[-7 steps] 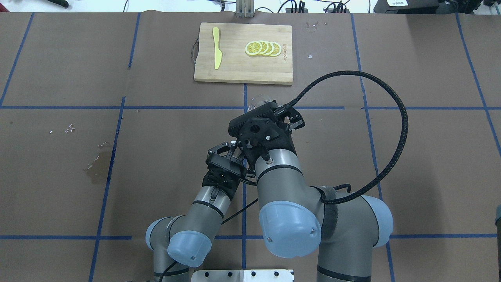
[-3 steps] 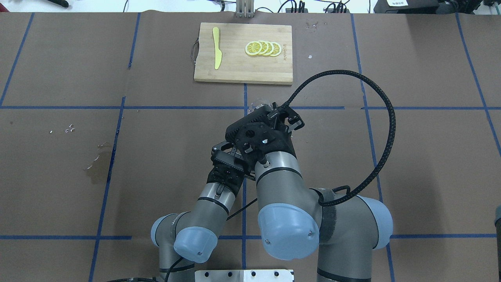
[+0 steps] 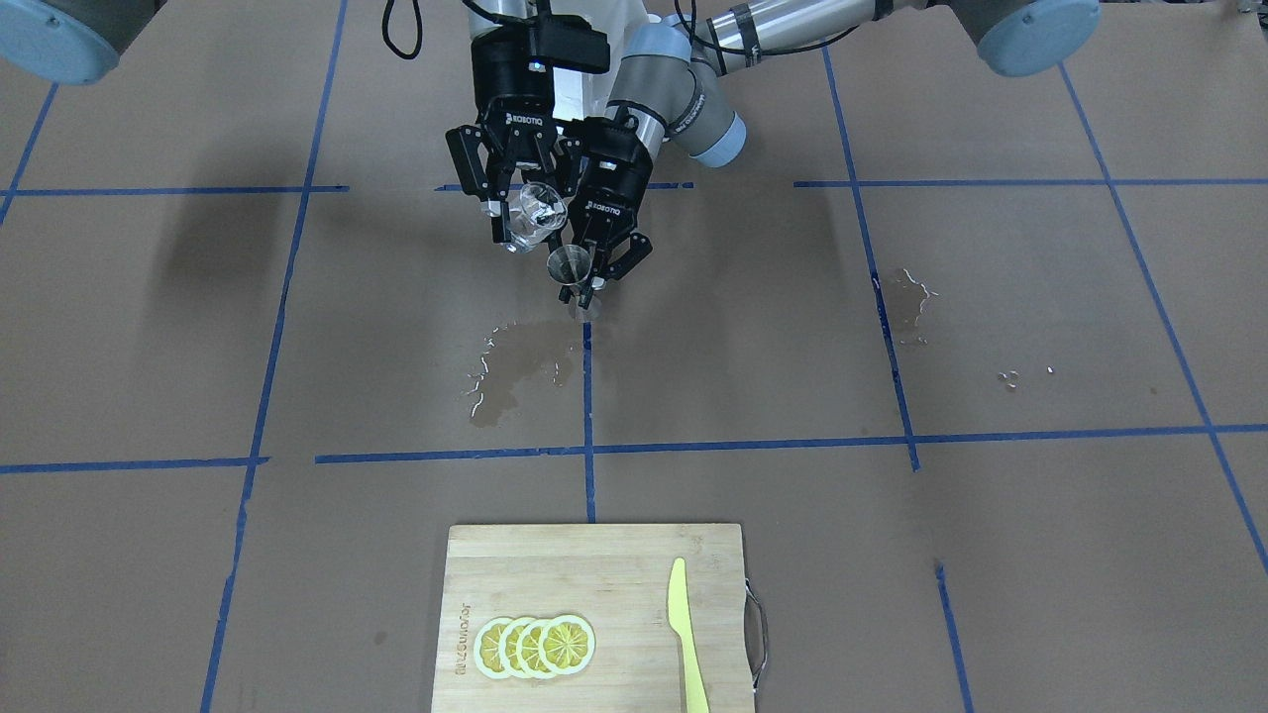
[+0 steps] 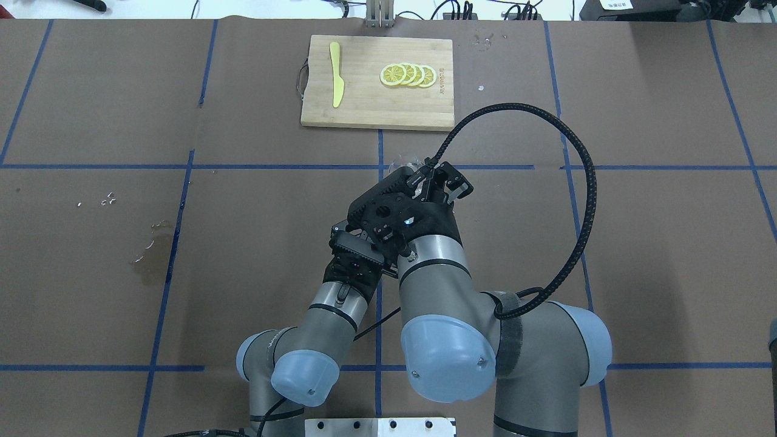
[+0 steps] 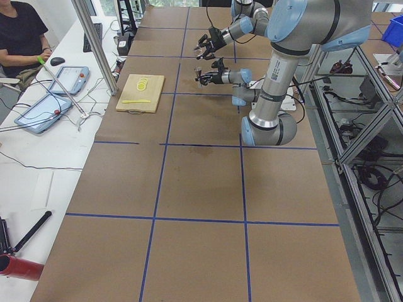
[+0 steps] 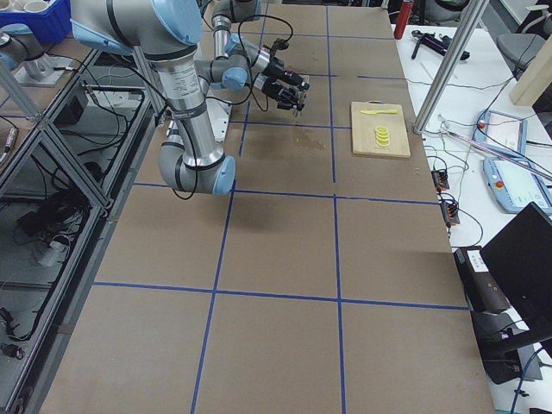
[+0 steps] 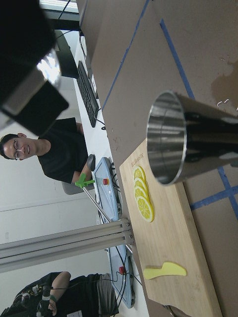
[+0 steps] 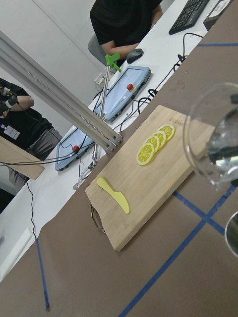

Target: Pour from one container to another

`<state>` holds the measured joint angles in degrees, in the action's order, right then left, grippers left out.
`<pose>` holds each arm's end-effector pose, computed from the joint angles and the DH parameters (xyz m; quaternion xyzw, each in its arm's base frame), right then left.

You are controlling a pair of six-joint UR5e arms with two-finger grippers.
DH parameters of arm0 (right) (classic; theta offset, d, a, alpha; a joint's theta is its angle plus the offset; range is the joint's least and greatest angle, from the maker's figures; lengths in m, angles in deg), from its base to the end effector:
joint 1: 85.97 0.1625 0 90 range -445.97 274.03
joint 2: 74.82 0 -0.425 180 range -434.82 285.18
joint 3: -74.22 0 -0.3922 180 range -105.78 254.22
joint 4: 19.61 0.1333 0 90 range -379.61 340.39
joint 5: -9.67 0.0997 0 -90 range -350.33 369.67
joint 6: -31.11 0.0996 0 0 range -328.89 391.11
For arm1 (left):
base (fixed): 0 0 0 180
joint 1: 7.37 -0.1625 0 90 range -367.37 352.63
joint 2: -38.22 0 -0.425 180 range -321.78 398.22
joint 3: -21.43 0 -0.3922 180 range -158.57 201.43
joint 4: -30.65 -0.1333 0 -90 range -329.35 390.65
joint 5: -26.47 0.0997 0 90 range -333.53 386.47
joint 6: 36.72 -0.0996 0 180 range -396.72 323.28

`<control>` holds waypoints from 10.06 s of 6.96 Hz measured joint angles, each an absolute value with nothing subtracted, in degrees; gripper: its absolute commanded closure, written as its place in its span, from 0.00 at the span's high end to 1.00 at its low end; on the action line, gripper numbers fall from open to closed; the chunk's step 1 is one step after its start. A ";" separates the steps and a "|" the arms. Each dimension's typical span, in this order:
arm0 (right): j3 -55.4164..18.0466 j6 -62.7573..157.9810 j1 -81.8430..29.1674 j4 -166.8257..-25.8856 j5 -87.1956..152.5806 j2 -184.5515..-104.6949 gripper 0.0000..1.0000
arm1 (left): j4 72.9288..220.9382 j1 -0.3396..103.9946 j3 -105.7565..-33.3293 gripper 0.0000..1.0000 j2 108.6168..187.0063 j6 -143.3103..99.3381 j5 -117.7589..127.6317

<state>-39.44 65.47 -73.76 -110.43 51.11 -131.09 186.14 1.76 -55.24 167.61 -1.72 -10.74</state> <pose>-0.5007 -0.3211 0.1387 0.5415 -0.1563 -0.1160 0.8178 0.6372 -0.3178 0.2174 0.6035 0.3794 -0.0499 0.6995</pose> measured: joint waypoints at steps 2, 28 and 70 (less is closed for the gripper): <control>-39.49 61.70 -73.72 -110.48 51.07 -131.06 0.18 | 186.21 1.74 -55.29 0.00 167.67 -1.68 -10.79; -38.85 35.51 -72.87 -117.87 48.02 -128.83 0.14 | 186.22 1.94 -56.62 0.00 167.77 -1.74 -12.38; -39.72 79.45 -59.77 -69.26 63.99 -165.44 0.15 | 215.66 0.14 -61.78 0.00 126.32 10.90 -0.97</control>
<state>-39.72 79.45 -59.77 -69.26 63.99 -165.44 215.66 0.14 -61.78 126.32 10.90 -0.97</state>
